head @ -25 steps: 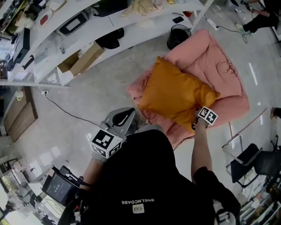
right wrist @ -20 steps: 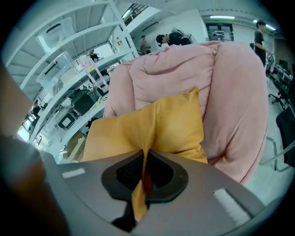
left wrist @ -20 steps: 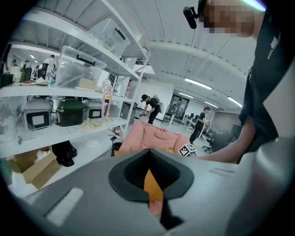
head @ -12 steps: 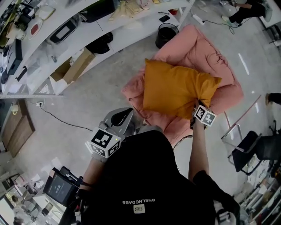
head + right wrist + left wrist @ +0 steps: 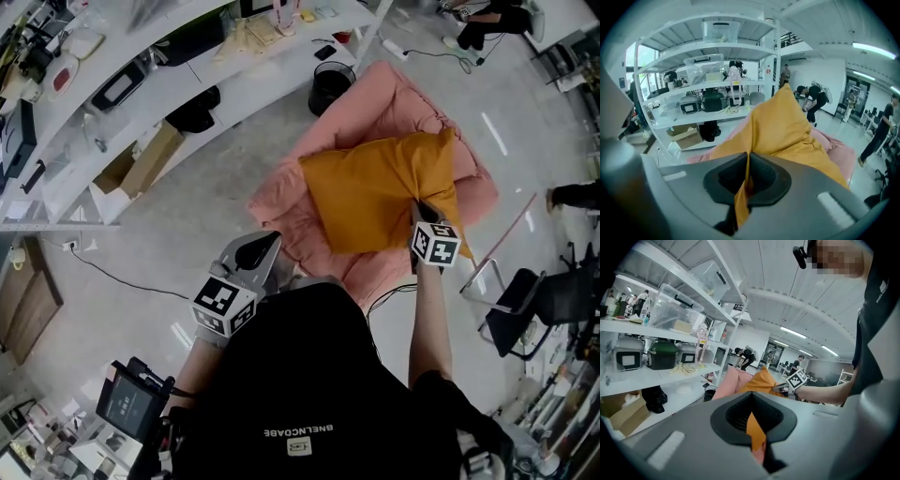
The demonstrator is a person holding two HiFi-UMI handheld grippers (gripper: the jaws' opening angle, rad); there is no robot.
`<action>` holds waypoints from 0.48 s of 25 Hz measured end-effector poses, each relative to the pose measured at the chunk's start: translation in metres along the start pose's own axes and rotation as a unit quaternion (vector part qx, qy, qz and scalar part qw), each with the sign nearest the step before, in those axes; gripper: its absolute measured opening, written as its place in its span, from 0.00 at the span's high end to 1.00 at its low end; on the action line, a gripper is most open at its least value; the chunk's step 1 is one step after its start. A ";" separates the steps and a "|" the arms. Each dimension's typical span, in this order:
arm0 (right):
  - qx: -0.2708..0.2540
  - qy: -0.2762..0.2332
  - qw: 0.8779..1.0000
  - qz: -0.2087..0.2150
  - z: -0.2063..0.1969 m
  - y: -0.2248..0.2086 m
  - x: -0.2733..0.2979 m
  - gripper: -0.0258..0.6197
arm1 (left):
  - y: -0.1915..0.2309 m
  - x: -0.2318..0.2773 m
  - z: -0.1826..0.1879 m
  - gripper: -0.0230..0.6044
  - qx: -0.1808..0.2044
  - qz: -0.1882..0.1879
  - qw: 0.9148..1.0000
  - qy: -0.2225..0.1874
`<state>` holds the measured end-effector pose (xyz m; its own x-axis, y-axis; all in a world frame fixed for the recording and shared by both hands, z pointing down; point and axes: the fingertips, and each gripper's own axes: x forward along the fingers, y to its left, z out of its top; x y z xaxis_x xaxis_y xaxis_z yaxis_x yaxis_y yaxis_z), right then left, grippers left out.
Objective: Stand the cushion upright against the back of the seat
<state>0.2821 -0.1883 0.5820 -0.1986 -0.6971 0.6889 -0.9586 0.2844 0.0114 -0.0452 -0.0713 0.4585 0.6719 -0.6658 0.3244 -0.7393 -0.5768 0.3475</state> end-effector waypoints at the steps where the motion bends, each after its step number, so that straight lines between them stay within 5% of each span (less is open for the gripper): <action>1: -0.016 0.000 1.000 -0.003 0.006 -0.001 -0.005 0.94 | -0.001 0.000 0.001 0.94 -0.001 -0.001 1.000 -0.002; 12: -0.156 0.018 0.987 -0.029 0.048 -0.029 -0.044 0.94 | 0.001 -0.002 -0.003 0.94 -0.018 -0.005 1.000 -0.009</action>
<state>0.3087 -0.1976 0.5165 -0.1326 -0.6959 0.7058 -0.8571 0.4381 0.2710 -0.0477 -0.0695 0.4604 0.6786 -0.6684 0.3045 -0.7298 -0.5666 0.3825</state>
